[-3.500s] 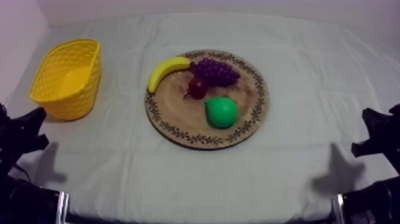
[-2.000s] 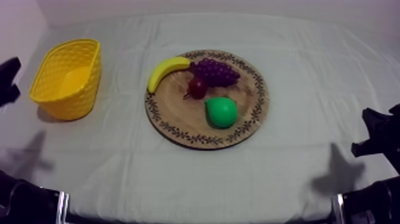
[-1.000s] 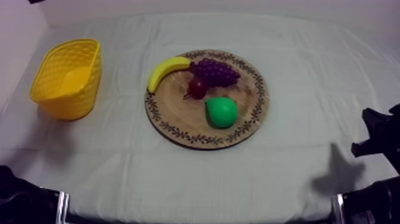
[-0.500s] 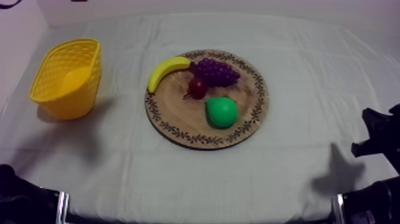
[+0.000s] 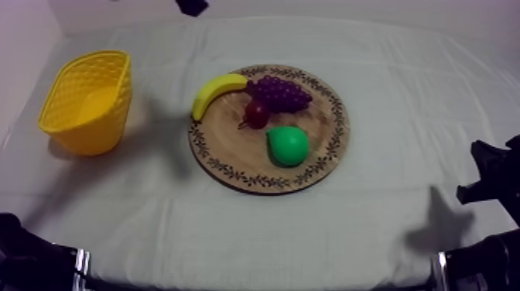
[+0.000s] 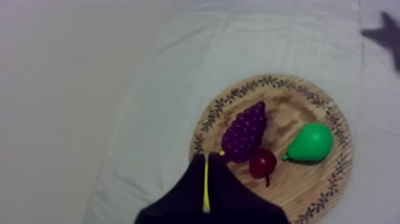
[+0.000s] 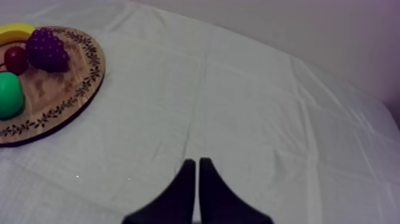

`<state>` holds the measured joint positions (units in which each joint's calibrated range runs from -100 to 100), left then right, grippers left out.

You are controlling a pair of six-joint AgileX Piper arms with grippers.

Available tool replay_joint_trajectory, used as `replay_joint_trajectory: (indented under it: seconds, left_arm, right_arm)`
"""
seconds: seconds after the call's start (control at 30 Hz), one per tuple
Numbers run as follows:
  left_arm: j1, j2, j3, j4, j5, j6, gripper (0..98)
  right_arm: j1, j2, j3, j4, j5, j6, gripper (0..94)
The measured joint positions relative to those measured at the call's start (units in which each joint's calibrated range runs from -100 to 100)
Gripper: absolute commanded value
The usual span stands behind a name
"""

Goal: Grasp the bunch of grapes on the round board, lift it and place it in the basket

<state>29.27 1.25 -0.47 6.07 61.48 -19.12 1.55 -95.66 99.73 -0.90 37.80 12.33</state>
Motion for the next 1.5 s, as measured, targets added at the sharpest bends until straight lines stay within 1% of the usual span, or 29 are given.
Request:
replay_joint_trajectory:
  seconds: [0.13,0.27,0.33,0.53,0.67,0.87,0.9,0.93,1.03,1.07,1.13,1.17,1.23,1.3,1.5]
  left_arm:
    - [0.61,4.65,-0.8,-1.57,0.92,1.11,0.0]
    - [0.61,8.31,-1.15,-2.34,1.17,1.15,0.0]
    - [0.95,9.91,-1.63,-3.11,1.28,1.39,0.0]
    - [2.31,12.81,-4.04,-4.62,1.76,1.13,0.0]
    - [2.81,13.53,-4.86,-5.16,1.61,0.65,0.0]
    - [3.12,13.35,-4.27,-5.36,0.21,0.47,0.2]
    - [3.16,13.21,-4.11,-5.41,0.03,0.47,2.7]
    - [3.15,13.02,-3.88,-5.46,-0.21,0.54,9.6]
    - [3.02,12.54,-3.02,-5.65,0.48,-0.23,40.6]
    - [2.93,12.34,-2.53,-6.07,0.91,-0.75,50.0]
    - [2.75,11.99,-1.67,-6.07,1.67,-1.41,65.3]
    - [2.57,11.65,-1.14,-6.63,1.97,-1.53,71.1]
    - [2.29,11.35,-0.07,-6.95,2.43,-1.5,79.9]
    - [2.05,11.27,0.99,-7.36,2.74,-1.17,85.4]
    - [2.04,10.65,2.87,-7.97,2.4,-0.68,91.7]
  right_arm:
    - [0.0,0.0,0.0,0.0,0.0,0.0,0.2]
    - [0.0,0.0,0.0,0.0,0.0,0.0,0.2]
    - [0.0,0.0,0.0,0.0,0.0,0.14,0.2]
    - [0.0,0.0,0.0,0.0,0.0,0.02,0.2]
    - [0.0,0.0,0.0,0.0,0.0,0.02,0.2]
    - [0.0,0.0,0.0,0.0,0.0,0.02,0.2]
    - [0.0,0.0,0.0,0.0,0.0,0.02,0.2]
    - [0.0,0.0,0.0,0.0,0.0,0.02,0.2]
    - [0.0,0.0,0.0,0.0,0.0,0.02,0.2]
    - [0.0,0.0,0.0,0.0,0.0,0.02,0.2]
    - [0.0,0.0,0.0,0.0,0.0,0.02,0.2]
    - [0.0,0.0,0.0,0.0,0.0,0.02,0.2]
    - [0.0,0.0,0.0,0.0,0.07,0.02,0.2]
    - [0.0,0.0,0.0,0.0,0.07,0.02,0.2]
    - [0.0,0.0,0.0,0.0,0.07,0.0,0.2]
